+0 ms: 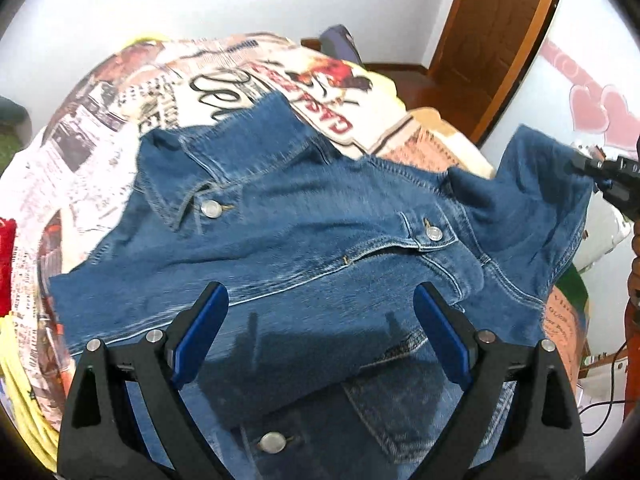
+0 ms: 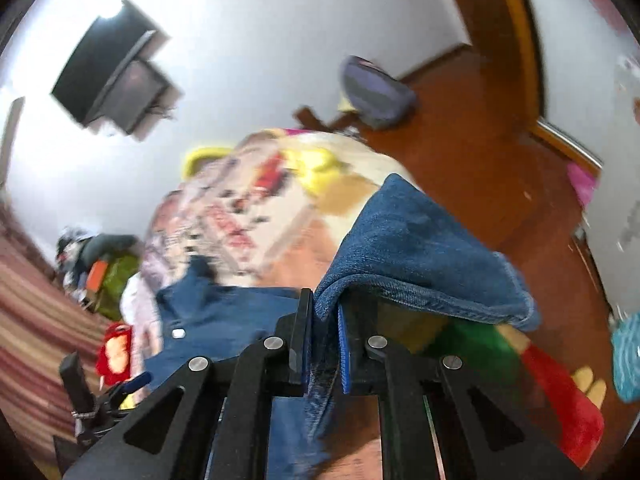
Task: Fold large clothes
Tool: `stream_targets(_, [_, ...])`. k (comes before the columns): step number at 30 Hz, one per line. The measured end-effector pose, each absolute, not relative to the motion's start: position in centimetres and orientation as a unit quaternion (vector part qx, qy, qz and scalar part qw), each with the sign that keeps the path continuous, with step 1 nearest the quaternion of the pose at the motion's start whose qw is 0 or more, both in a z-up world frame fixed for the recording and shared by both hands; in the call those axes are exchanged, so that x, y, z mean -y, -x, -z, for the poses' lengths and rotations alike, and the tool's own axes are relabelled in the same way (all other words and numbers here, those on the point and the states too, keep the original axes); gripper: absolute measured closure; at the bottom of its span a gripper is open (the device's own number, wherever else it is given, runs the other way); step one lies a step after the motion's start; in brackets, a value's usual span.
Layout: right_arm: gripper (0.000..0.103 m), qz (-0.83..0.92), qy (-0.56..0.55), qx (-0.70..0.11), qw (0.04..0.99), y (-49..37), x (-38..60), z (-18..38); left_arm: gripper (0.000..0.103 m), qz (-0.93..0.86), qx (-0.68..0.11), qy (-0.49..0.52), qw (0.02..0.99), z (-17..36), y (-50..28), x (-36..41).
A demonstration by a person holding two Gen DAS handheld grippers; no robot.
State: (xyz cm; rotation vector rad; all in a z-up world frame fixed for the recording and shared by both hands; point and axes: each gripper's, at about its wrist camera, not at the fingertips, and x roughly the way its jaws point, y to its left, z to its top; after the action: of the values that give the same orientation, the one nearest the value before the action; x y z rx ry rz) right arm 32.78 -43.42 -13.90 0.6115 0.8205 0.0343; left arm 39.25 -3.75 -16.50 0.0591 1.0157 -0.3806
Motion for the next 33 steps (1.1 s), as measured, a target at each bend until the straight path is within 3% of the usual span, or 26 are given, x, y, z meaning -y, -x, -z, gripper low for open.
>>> stream_targets(5, [0.095, -0.083, -0.271, -0.382, 0.88, -34.7, 37.1, 10.4, 0.009, 0.177, -0.461, -0.015, 0.869, 14.6, -37.9, 1.7])
stream_targets(12, [0.095, -0.176, -0.237, -0.419, 0.859, -37.4, 26.3, 10.0, 0.009, 0.161, -0.438, -0.007, 0.885, 13.0, -36.1, -1.5])
stream_targets(20, [0.094, -0.226, -0.172, -0.508, 0.813, -37.4, 16.5, 16.1, 0.009, 0.136, -0.433, -0.004, 0.891, 12.9, -34.3, -4.7])
stream_targets(27, [0.094, -0.206, -0.119, -0.584, 0.776, -36.5, 14.7, 22.2, 0.009, 0.121, -0.445, -0.003, 0.887, 14.1, -34.0, -6.0])
stream_targets(33, [0.094, -0.199, -0.111, -0.614, 0.756, -35.7, 15.2, 23.3, 0.009, 0.125, -0.452, -0.002, 0.883, 14.4, -34.0, -5.1])
